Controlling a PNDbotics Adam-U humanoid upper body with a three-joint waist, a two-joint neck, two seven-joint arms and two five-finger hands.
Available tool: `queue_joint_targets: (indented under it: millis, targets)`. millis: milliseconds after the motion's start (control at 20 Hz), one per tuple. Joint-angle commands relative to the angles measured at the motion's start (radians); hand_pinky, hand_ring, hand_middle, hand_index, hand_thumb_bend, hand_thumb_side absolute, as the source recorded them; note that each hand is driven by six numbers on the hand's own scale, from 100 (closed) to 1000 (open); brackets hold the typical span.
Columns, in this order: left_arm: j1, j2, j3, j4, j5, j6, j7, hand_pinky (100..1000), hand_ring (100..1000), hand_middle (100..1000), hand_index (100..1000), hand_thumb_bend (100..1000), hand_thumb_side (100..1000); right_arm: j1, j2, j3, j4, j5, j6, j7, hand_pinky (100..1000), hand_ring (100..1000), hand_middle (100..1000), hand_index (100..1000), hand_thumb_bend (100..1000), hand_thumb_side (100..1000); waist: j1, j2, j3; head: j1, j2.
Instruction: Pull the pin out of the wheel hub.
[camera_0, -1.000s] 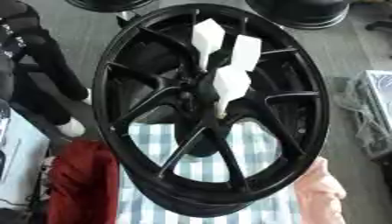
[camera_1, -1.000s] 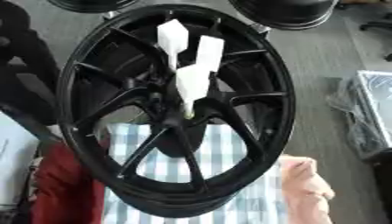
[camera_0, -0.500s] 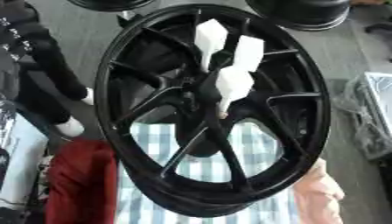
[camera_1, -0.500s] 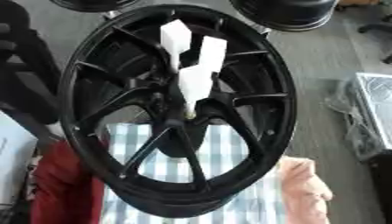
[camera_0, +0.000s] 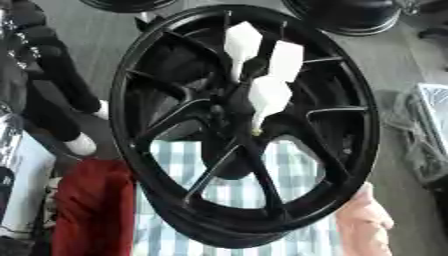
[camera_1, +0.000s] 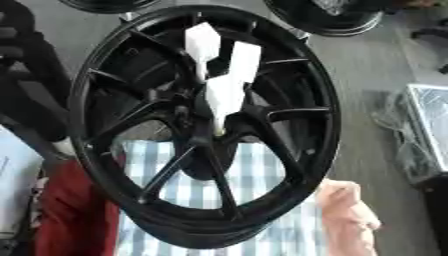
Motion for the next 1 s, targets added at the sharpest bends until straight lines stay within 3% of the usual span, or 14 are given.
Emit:
queue_joint_targets:
  millis: [50,400,750,1000]
  targets:
    - [-0.006,0.035,0.012,-0.012,-0.005,-0.002,0.004,575,685,694,761,200,789,-0.003,-0.036,-0.006,-0.046,0.002,0.037,0.022,833,815,807,888,100,199,0.003,-0.024,-0.002,0.006,0.006]
    - [-0.010,0.036,0.017,-0.015,-0.004,-0.004,0.007,576,684,695,761,200,787,0.035,-0.043,0.004,-0.053,0.030,0.023,0.117,816,793,775,868,100,211,0.003,-0.019,0.001,0.005,0.006]
    - [-0.014,0.035,0.014,-0.014,-0.002,-0.002,0.006,577,683,695,761,200,787,0.045,-0.032,0.013,-0.053,-0.035,0.026,0.171,796,784,775,886,100,285,0.003,-0.017,0.005,-0.009,0.006]
    - [-0.027,0.029,0.009,-0.012,0.001,-0.001,0.000,578,683,695,762,200,781,0.040,-0.018,0.022,-0.053,-0.074,0.028,0.201,784,769,766,896,100,228,0.006,-0.023,0.010,-0.020,0.006]
